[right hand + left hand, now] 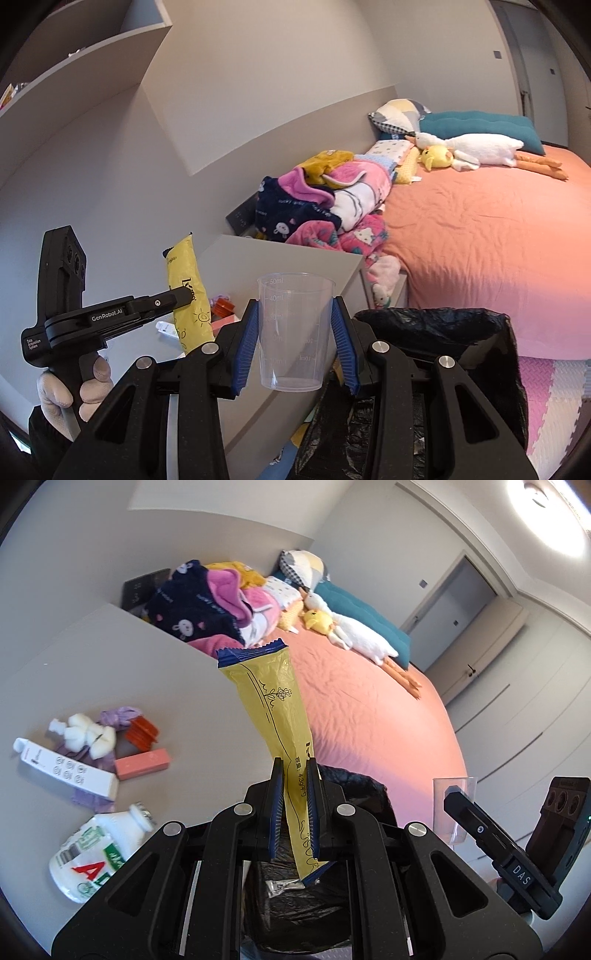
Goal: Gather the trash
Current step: 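Lift the plastic cup and yellow wrapper and carry both toward the black bag, then open both tools over the black bag to drop the cup and wrapper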
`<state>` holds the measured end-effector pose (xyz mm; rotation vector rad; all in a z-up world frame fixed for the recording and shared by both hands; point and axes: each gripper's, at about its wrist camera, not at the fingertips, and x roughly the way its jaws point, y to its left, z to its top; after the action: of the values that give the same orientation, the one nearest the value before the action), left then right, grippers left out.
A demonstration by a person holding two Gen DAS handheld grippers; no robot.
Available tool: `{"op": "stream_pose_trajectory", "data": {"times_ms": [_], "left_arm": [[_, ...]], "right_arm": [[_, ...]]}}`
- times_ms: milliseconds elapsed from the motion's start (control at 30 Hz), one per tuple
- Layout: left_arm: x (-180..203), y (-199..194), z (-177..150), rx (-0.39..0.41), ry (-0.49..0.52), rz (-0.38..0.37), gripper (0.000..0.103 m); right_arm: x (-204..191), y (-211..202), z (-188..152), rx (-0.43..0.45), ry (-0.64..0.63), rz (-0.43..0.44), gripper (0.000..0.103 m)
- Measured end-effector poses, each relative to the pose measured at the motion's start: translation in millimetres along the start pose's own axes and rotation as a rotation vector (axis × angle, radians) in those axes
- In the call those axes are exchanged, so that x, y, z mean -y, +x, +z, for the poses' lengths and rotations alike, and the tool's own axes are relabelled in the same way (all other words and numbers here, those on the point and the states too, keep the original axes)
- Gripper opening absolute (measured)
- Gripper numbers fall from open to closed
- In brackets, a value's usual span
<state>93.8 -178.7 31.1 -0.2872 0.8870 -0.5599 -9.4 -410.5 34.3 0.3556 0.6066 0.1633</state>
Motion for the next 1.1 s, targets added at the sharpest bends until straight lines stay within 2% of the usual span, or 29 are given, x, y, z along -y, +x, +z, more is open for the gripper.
{"op": "stream_pose_trajectory", "data": {"times_ms": [533, 1033, 1100], "left_arm": [[67, 50, -6, -0.095, 0.117, -0.135, 0.011], [109, 85, -20, -0.194, 0.209, -0.214, 0.011], [113, 88, -22, -0.216, 0.232, -0.242, 0.011]], "right_arm": [[52, -43, -3, 0.059, 0.073, -0.118, 0.041], [90, -63, -8, 0.071, 0.147, -0.172, 0.041], [93, -66, -8, 0.081, 0.153, -0.173, 0.041]]}}
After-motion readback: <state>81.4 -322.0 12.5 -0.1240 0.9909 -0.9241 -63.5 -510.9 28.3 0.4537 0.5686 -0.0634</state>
